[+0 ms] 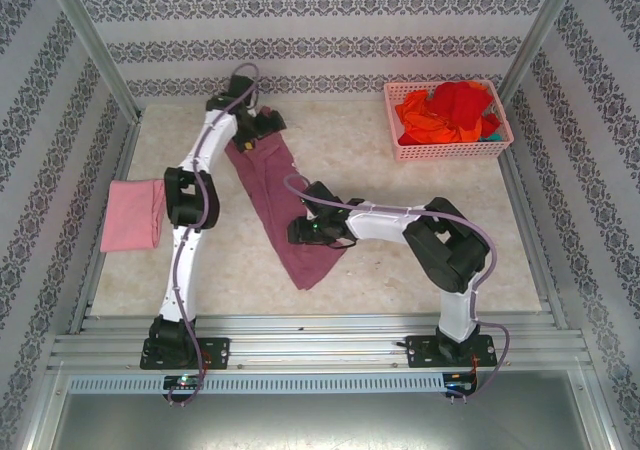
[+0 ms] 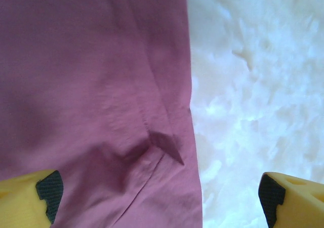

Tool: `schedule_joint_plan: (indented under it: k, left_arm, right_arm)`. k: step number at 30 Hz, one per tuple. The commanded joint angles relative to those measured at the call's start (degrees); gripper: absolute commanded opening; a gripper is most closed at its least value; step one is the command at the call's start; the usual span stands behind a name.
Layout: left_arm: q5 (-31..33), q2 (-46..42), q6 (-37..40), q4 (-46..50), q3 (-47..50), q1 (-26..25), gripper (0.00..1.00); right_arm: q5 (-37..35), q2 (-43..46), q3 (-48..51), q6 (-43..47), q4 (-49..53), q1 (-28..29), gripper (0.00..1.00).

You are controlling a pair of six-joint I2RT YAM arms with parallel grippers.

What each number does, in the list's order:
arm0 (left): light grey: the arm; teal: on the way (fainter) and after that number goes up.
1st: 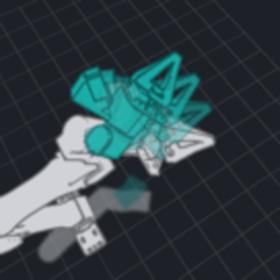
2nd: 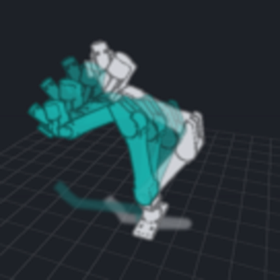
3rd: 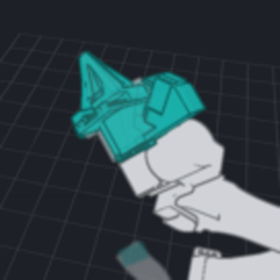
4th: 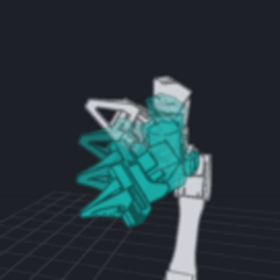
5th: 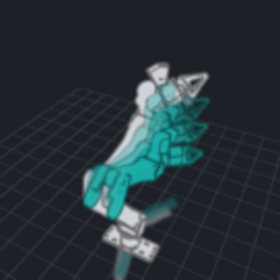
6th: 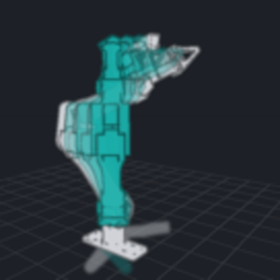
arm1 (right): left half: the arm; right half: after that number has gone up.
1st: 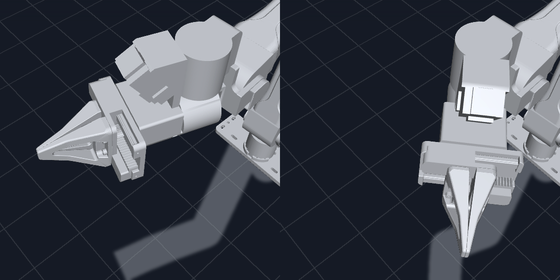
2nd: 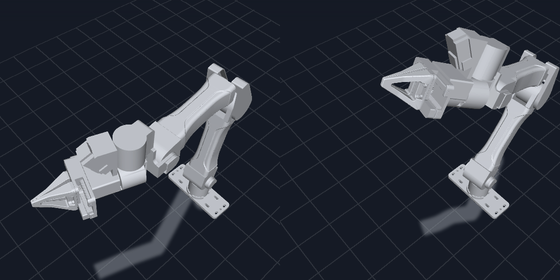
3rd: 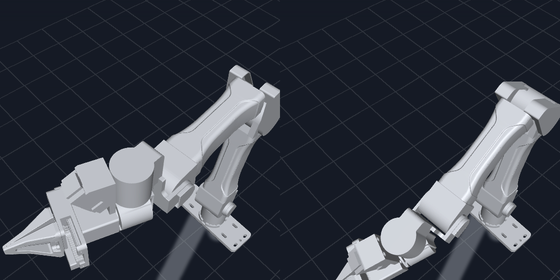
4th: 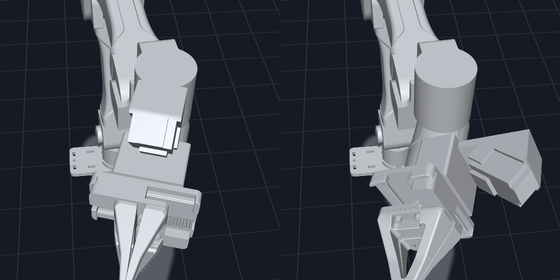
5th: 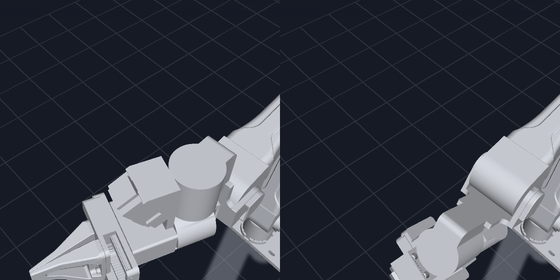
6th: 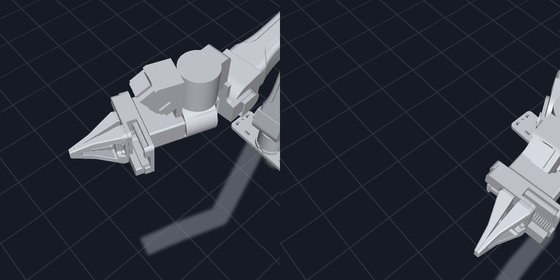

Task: Fold and stack the t-shirts

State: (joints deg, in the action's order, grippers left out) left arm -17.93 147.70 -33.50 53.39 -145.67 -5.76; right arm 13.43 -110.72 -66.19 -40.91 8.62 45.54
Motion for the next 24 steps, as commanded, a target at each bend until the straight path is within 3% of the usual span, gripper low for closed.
schedule_joint_plan:
  k: [1,4,7,11,14,19,24]
  left_arm:
    - [0.26,-8.28,2.01,0.52,1.74,5.96,1.00]
    - [0.76,-13.13,3.21,0.65,6.45,7.33,1.00]
    - [0.37,-20.23,3.34,-3.87,18.13,7.43,1.00]
    - [-0.37,-33.41,0.08,-17.58,42.58,7.43,1.00]
    - [-0.76,-41.65,-2.54,-25.42,59.22,7.47,1.00]
    - [-0.09,-53.44,-4.69,-31.03,79.00,7.21,1.00]
    - [1.26,-66.04,-7.01,-32.23,95.39,6.81,1.00]
  right_arm:
    - [4.70,-3.91,-2.03,-2.00,2.44,2.26,0.51]
    - [6.94,-4.07,-4.13,-1.89,1.33,3.90,0.51]
    - [5.99,-1.78,-5.56,0.98,1.57,4.48,0.52]
    - [-2.24,3.25,-5.52,6.62,5.11,2.09,0.54]
    - [-2.94,5.00,-4.45,8.05,3.78,-2.18,0.54]
    - [-1.91,-1.04,-13.70,10.84,5.11,-7.36,0.54]
    - [-2.17,-12.48,-31.03,10.68,7.66,-9.82,0.50]
